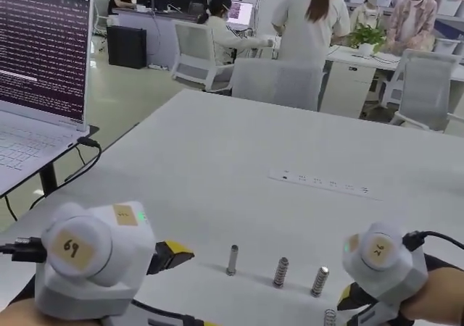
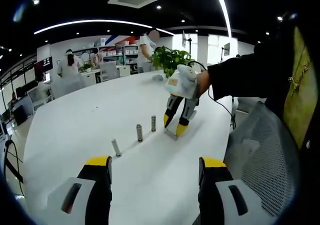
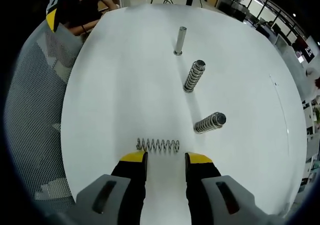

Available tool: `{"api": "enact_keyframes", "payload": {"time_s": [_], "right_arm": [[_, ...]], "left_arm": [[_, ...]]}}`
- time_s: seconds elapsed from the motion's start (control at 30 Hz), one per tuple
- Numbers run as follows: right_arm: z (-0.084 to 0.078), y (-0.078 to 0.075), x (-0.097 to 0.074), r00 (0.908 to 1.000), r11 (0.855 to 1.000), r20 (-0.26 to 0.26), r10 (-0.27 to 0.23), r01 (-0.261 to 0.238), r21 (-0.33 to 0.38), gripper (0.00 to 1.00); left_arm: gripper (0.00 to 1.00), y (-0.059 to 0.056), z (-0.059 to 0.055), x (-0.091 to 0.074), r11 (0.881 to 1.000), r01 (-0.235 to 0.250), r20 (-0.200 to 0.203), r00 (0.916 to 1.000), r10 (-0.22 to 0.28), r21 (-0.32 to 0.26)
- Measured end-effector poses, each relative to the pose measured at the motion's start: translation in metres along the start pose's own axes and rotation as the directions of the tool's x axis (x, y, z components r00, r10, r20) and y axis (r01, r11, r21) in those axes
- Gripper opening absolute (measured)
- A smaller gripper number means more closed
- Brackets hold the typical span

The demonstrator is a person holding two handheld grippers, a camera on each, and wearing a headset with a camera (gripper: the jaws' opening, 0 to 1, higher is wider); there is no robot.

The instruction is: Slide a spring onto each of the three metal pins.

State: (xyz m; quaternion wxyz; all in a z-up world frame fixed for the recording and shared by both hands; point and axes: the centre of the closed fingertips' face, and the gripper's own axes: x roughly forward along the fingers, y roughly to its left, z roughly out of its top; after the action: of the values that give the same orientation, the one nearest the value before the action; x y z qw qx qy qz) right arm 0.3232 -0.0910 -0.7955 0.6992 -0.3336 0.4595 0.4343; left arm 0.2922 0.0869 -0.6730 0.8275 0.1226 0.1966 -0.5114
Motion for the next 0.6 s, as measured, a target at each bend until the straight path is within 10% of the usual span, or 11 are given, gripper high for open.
{"api": "enact_keyframes", "payload": {"time_s": [0.6], "right_arm": [[0.014, 0.009, 0.001, 0.9992, 0.999, 0.019, 0.035, -0.035, -0.014, 0.2]], "left_arm": [[0.66, 0.0, -0.001, -0.001, 1.0, -0.004, -0.001, 1.0, 0.004, -0.005]]}}
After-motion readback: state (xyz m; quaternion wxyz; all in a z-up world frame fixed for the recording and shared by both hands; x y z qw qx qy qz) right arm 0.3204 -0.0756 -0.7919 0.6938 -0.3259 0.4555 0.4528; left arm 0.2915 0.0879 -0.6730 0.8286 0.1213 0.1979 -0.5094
